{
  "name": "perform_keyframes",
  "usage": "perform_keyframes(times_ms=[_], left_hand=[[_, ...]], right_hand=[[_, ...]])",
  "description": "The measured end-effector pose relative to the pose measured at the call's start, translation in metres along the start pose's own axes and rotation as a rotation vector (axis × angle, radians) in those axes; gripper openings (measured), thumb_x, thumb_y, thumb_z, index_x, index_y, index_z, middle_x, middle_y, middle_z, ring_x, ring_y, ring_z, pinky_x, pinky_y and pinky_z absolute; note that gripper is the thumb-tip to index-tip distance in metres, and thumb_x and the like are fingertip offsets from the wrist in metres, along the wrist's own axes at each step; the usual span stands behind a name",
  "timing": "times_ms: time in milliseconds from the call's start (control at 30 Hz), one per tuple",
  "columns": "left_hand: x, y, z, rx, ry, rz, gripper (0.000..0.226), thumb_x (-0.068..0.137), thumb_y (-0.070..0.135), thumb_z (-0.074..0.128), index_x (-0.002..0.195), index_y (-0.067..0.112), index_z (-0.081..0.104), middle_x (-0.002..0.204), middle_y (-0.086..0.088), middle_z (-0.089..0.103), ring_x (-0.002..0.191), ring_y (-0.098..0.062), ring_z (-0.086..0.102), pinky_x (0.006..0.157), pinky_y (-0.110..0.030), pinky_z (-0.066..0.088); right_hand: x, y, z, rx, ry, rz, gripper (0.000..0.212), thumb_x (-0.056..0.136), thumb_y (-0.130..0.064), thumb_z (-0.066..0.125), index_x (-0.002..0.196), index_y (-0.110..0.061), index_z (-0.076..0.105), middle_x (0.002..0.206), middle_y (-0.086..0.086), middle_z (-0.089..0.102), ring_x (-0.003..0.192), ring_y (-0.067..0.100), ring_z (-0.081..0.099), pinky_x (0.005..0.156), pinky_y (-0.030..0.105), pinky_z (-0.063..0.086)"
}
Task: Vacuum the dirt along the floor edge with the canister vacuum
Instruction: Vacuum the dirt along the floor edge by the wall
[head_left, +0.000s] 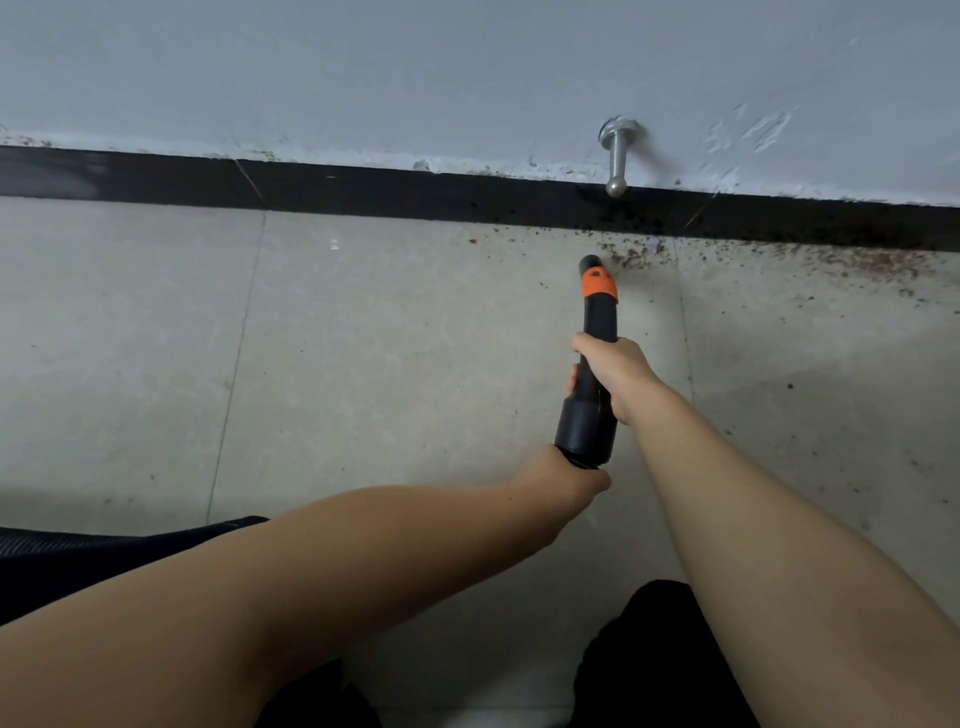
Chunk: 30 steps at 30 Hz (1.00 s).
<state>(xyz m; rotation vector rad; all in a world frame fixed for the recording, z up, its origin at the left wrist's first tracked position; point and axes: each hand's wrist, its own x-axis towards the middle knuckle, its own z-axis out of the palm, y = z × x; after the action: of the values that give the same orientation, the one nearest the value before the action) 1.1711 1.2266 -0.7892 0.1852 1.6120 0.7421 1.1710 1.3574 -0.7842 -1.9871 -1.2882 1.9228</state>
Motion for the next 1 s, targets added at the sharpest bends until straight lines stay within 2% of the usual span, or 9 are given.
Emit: perform_keyframes(times_ms=[133,233,333,467,633,700,1000], left_hand=[[-0.019,-0.020,0.011,-0.007,-0.036,-0.055,0.011,0.081,0.011,0.059,0.083,0.017,0.051,0.069,-0.004,0.049,0.057,-0.017,0.044,0.056,-0.025,0.039],[-0.026,-0.034,0.008,-0.030,0.004,-0.065,0.015,0.080,0.010,0.057,0.073,0.019,0.047,0.064,-0.004,0.045,0.054,-0.017,0.041,0.052,-0.022,0.035],[-0.023,-0.037,-0.003,-0.068,0.063,-0.059,0.010,0.079,0.011,0.057,0.082,0.016,0.049,0.066,-0.005,0.046,0.054,-0.017,0.042,0.049,-0.021,0.035],[-0.018,-0.032,-0.014,-0.095,0.079,-0.040,0.018,0.077,0.011,0.060,0.094,0.015,0.052,0.070,-0.005,0.049,0.057,-0.018,0.044,0.054,-0.024,0.038],[-0.001,-0.006,-0.017,-0.017,0.009,-0.021,0.028,0.080,0.012,0.065,0.103,0.017,0.049,0.077,-0.005,0.054,0.061,-0.018,0.050,0.056,-0.025,0.044],[0.005,0.005,-0.018,-0.014,0.006,-0.008,0.030,0.079,0.013,0.065,0.106,0.016,0.050,0.081,-0.007,0.056,0.065,-0.020,0.051,0.060,-0.028,0.046],[0.001,-0.023,-0.043,-0.115,0.211,-0.054,0.015,0.077,0.017,0.061,0.090,0.018,0.053,0.072,-0.006,0.053,0.058,-0.018,0.048,0.053,-0.023,0.040]], right_hand=[[-0.018,0.018,-0.004,-0.079,-0.030,0.010,0.008,0.084,-0.008,0.056,0.087,-0.008,0.049,0.058,0.009,0.053,0.045,0.021,0.050,0.054,0.031,0.049],[-0.027,0.026,0.012,-0.155,-0.077,-0.035,0.007,0.083,-0.008,0.054,0.084,-0.007,0.048,0.055,0.010,0.052,0.043,0.022,0.049,0.053,0.031,0.048],[-0.029,0.022,0.028,-0.168,-0.120,-0.069,0.008,0.083,-0.007,0.053,0.081,-0.008,0.046,0.053,0.010,0.051,0.040,0.021,0.048,0.046,0.026,0.046],[-0.025,0.012,0.036,-0.127,-0.130,-0.065,0.009,0.084,-0.006,0.052,0.081,-0.009,0.045,0.055,0.010,0.050,0.039,0.020,0.047,0.044,0.024,0.045],[-0.006,0.000,0.020,-0.012,-0.003,-0.025,0.009,0.085,-0.007,0.057,0.086,-0.008,0.048,0.058,0.008,0.051,0.041,0.019,0.048,0.046,0.026,0.046],[0.002,-0.010,0.017,-0.013,-0.001,-0.024,0.010,0.086,-0.007,0.057,0.086,-0.009,0.047,0.060,0.008,0.051,0.042,0.019,0.049,0.045,0.024,0.046],[-0.007,-0.008,0.085,-0.249,-0.237,-0.118,0.009,0.084,-0.008,0.055,0.088,-0.008,0.047,0.056,0.009,0.053,0.040,0.020,0.050,0.045,0.026,0.047]])
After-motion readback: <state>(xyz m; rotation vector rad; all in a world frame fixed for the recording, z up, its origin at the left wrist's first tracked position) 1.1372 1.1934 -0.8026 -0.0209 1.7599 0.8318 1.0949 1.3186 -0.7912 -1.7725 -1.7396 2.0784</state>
